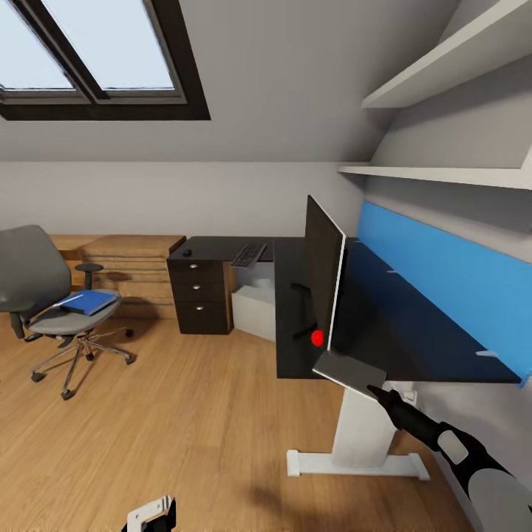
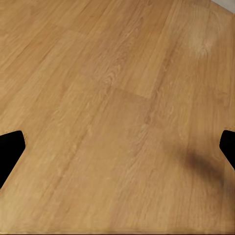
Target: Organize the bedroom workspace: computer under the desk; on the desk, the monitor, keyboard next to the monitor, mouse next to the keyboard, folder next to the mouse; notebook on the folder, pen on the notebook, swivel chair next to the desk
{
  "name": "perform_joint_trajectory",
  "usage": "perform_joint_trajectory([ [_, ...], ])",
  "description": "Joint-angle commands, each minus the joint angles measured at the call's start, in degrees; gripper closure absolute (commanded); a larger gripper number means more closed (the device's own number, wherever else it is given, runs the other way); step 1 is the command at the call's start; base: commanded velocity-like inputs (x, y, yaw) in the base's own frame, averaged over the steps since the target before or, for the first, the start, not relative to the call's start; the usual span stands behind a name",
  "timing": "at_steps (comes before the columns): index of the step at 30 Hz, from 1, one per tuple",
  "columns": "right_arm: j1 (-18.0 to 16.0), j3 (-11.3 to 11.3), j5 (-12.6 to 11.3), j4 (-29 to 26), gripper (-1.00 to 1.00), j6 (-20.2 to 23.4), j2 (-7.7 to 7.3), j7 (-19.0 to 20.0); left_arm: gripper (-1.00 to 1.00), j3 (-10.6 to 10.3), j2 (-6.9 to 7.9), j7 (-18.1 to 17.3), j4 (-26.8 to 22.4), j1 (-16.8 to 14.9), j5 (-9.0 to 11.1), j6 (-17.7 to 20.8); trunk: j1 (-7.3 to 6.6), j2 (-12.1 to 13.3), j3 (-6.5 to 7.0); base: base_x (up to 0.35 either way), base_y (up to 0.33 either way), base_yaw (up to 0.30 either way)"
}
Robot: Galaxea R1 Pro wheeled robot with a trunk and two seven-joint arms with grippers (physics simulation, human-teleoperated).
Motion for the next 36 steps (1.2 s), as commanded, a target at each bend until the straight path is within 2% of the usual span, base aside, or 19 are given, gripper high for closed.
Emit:
perform_joint_trajectory([
  [1, 0.0, 0.1, -0.1, 0.0, 1.0, 0.3, 0.0, 0.0, -1.0, 0.0, -0.02, 0.0, 0.0, 0.0, 0.3, -0.2, -0.03, 0.0, -0.06, -0.277, 0.0, 0.0],
  [21, 0.0, 0.1, 0.0, 0.0, 1.0, 0.2, 0.1, 0.0, -1.0, 0.0, -0.02, 0.0, 0.0, 0.0, 0.3, -0.2, -0.03, 0.0, -0.06, -0.318, 0.0, 0.0],
  [30, 0.0, 0.1, 1.1, 0.0, 1.0, -0.6, 1.09, 0.3, -1.0, 0.0, -0.02, 0.0, 0.0, 0.0, 0.3, -0.2, -0.03, 0.0, -0.06, -0.311, 0.0, 0.0],
  [36, 0.0, 0.1, 1.4, -0.2, 1.0, -1.0, 2.38, 0.5, -1.0, -0.1, -0.07, 0.0, 0.0, 0.0, 0.3, -0.1, -0.03, 0.0, -0.06, -0.093, 0.0, 0.0],
])
